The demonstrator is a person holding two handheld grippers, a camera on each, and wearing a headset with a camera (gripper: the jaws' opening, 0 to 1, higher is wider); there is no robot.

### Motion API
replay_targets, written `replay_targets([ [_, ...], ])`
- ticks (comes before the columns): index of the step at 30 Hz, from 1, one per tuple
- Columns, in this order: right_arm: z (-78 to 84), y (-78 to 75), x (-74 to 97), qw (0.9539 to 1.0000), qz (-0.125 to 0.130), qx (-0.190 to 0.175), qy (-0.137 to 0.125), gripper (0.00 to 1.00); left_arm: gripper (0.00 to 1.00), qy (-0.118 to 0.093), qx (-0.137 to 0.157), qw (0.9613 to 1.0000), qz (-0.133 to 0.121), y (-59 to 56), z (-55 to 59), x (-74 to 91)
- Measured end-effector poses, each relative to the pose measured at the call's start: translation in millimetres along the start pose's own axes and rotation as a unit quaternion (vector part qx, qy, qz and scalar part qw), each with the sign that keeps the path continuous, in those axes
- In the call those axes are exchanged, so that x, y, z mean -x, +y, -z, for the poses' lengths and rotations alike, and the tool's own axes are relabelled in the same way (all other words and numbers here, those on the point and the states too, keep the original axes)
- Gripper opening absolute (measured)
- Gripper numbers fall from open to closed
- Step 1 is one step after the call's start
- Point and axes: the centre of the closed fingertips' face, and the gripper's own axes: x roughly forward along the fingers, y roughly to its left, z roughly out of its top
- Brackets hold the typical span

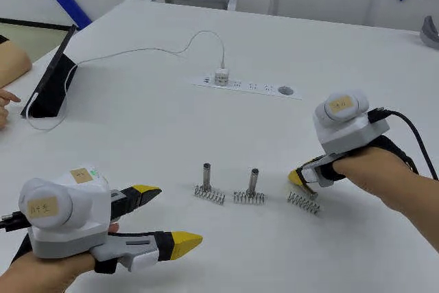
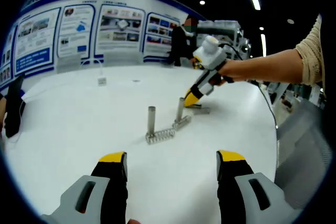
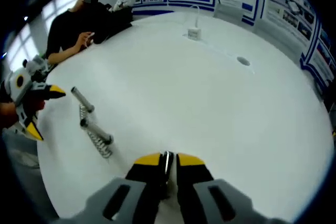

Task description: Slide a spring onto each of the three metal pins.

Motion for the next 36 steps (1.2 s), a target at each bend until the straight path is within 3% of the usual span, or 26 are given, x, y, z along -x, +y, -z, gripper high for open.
replay_targets([
  [10, 2.2, 0.6, 0.3, 0.9998, 0.002, 0.013, 0.012, 0.1, 0.7, -0.002, 0.003, 1.0, -0.004, 1.1, 1.0, 3.4],
  [16, 1.7, 1.8, -0.6, 0.9989, 0.013, 0.031, 0.034, 0.1, 0.69, -0.003, 0.002, 1.0, -0.003, -0.8, -0.5, 2.3],
  [24, 2.2, -0.3, -1.0, 0.998, 0.028, 0.037, 0.044, 0.09, 0.69, -0.002, 0.0, 1.0, -0.002, -2.8, -1.1, 1.9],
  [26, 0.9, -0.5, -0.8, 0.9969, 0.04, 0.056, 0.037, 0.09, 0.69, -0.003, -0.002, 1.0, -0.003, -2.8, -3.4, 2.0],
  [31, 2.0, -2.6, 1.9, 0.9981, 0.047, 0.038, 0.013, 0.09, 0.69, -0.012, -0.007, 0.9999, -0.006, -3.2, -12.9, 5.4],
  [36, -1.7, 2.6, 15.2, 0.9979, 0.049, 0.043, -0.004, 0.09, 0.68, -0.018, -0.01, 0.9997, -0.008, -2.1, -16.6, 6.9],
])
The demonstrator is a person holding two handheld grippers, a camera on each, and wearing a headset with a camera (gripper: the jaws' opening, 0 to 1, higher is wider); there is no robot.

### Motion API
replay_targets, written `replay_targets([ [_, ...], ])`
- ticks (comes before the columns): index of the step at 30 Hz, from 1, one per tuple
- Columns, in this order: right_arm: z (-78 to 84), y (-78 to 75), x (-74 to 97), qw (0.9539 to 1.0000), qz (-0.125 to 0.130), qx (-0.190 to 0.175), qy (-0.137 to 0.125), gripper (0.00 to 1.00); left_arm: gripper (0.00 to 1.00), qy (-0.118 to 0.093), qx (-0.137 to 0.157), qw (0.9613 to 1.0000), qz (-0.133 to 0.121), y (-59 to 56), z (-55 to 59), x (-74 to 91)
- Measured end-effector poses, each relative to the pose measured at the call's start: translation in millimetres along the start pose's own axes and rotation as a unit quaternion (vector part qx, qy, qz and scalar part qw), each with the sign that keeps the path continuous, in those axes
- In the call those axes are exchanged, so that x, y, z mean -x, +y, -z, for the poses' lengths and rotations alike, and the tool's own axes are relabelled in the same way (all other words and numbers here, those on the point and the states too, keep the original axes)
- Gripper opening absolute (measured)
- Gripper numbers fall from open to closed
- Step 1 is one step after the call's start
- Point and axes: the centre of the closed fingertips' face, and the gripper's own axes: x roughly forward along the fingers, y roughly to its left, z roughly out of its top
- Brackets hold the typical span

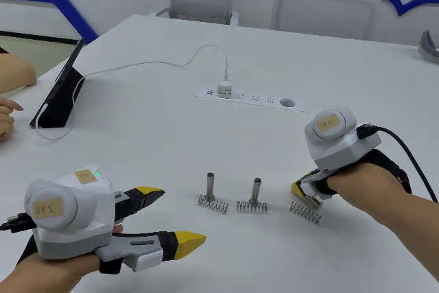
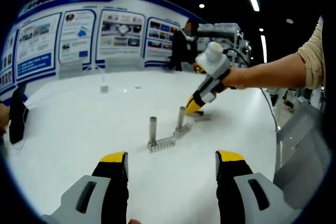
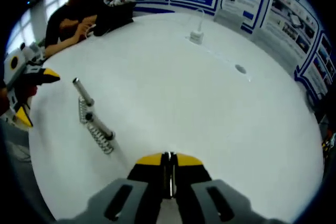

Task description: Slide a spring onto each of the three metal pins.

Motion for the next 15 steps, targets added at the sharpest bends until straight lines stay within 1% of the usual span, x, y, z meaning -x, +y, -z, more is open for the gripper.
replay_targets([
  [3, -5.8, 1.1, 10.3, 0.9999, -0.002, -0.003, -0.015, 0.09, 0.68, -0.001, -0.001, 1.0, 0.001, -1.9, -0.8, -0.4],
  [8, -8.9, 6.8, 21.9, 0.9994, -0.004, -0.006, -0.032, 0.09, 0.68, -0.005, -0.004, 1.0, 0.005, -6.9, -4.0, -1.7],
  [12, -10.3, 11.4, 25.8, 0.999, -0.007, -0.01, -0.044, 0.09, 0.68, -0.005, -0.007, 0.9999, 0.006, -8.0, -5.1, -0.3],
  [15, -9.9, 11.8, 26.8, 0.9985, -0.004, -0.013, -0.054, 0.09, 0.68, -0.005, -0.009, 0.9999, 0.004, -7.4, -5.6, 2.3],
])
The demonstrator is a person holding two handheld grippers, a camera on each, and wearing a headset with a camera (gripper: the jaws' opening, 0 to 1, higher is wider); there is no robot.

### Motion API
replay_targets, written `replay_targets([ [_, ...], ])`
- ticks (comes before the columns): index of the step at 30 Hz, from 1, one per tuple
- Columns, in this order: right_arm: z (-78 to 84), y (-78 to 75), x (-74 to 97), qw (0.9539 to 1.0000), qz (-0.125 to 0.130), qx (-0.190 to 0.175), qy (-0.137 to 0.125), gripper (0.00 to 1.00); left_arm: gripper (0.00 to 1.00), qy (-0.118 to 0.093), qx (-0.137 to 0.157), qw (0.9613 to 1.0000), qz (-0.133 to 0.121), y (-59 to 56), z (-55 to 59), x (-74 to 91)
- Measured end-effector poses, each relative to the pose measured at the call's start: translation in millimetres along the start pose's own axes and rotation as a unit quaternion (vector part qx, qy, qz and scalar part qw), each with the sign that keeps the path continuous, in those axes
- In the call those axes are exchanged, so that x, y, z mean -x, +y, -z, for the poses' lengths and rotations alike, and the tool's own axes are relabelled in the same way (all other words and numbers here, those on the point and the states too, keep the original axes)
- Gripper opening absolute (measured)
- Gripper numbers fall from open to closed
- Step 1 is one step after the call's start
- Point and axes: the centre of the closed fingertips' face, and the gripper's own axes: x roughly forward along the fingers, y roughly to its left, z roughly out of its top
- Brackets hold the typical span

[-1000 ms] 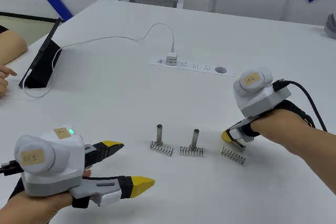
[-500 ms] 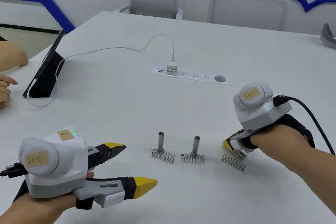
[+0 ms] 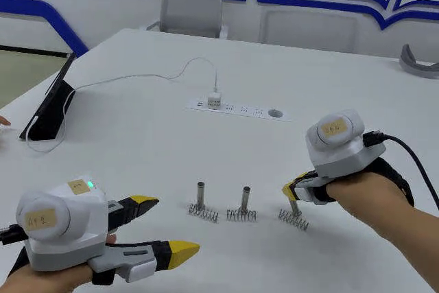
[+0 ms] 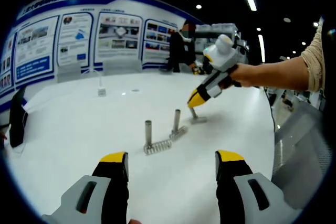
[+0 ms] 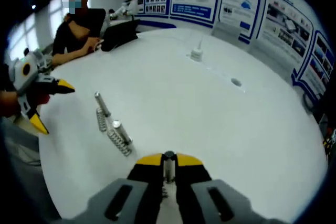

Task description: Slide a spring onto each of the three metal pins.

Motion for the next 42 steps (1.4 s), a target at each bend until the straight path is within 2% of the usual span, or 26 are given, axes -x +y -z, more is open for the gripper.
replay_targets([
  [9, 7.2, 1.9, 5.0, 0.9993, -0.004, -0.032, -0.019, 0.09, 0.68, 0.0, 0.001, 1.0, -0.005, -0.1, 1.4, 4.3],
  [23, 11.8, 5.7, 12.4, 0.9982, -0.014, -0.05, -0.029, 0.1, 0.68, -0.006, -0.004, 1.0, -0.001, -7.0, -2.4, 4.5],
  [28, 11.1, 7.0, 14.2, 0.998, -0.014, -0.051, -0.035, 0.14, 0.68, -0.006, -0.004, 1.0, -0.001, -6.6, -2.1, 5.0],
  [32, 9.6, 7.5, 20.5, 0.9968, -0.017, -0.058, -0.052, 0.18, 0.68, -0.006, -0.004, 1.0, -0.001, -6.1, -1.9, 4.8],
  [38, 17.2, 6.3, 32.7, 0.9963, -0.022, -0.039, -0.072, 0.18, 0.68, -0.004, -0.007, 1.0, 0.004, -8.1, -1.2, 3.1],
  [42, 35.6, 9.9, 29.8, 0.9975, -0.04, -0.015, -0.057, 0.18, 0.68, 0.0, -0.012, 0.9999, 0.009, -10.8, -0.5, 1.0],
])
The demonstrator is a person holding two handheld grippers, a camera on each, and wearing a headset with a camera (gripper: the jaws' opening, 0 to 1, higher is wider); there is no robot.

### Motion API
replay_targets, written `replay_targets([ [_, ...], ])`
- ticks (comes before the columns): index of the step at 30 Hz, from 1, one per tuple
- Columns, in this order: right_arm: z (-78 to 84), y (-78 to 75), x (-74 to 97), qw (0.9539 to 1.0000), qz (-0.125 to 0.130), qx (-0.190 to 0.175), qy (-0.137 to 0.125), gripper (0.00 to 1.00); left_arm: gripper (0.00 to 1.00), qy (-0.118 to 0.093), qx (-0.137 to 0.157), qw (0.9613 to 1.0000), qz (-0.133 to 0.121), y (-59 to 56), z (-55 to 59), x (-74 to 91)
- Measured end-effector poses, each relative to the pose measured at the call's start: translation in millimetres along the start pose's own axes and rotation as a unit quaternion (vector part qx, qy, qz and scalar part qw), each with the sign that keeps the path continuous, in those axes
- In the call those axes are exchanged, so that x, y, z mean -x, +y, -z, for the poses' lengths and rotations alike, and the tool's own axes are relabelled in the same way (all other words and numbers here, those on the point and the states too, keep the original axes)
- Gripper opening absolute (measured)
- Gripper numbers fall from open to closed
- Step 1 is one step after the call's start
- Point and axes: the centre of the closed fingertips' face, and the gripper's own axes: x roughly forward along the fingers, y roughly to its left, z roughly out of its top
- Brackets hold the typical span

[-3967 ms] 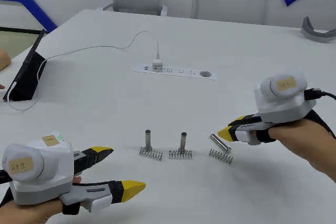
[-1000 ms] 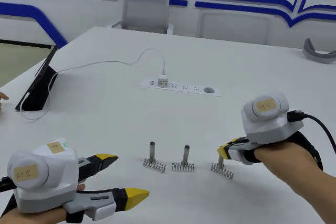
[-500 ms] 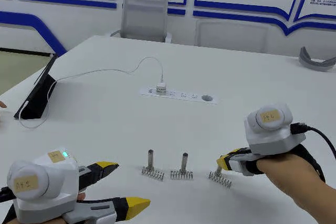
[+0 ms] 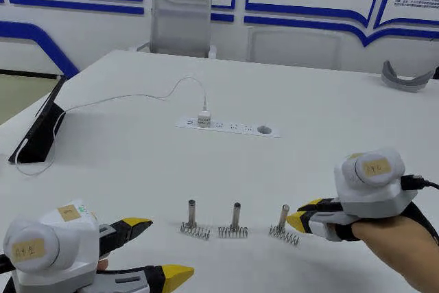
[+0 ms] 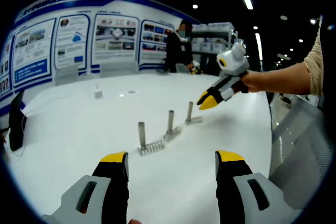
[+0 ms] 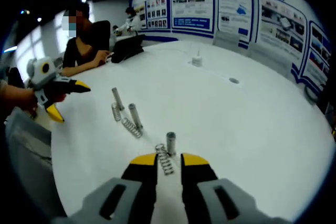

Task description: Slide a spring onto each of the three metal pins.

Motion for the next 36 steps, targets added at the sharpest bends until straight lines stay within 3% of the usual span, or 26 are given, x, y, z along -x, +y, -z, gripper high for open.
replay_targets([
  [6, 12.0, 5.7, -7.9, 0.9996, -0.023, 0.018, 0.004, 0.18, 0.68, 0.008, -0.008, 0.9999, 0.01, -5.7, 1.5, -4.4],
  [12, 14.1, 7.5, -18.6, 0.998, -0.031, 0.053, 0.018, 0.18, 0.68, 0.015, -0.017, 0.9996, 0.015, -8.1, 2.8, -5.6],
  [25, 25.6, 5.2, -27.1, 0.997, -0.044, 0.047, 0.043, 0.16, 0.67, 0.018, -0.011, 0.9997, 0.014, -6.7, 8.7, -6.2],
  [36, 26.8, 6.6, -25.3, 0.9968, -0.048, 0.046, 0.043, 0.12, 0.67, 0.02, -0.012, 0.9995, 0.021, -11.1, 11.2, -9.3],
])
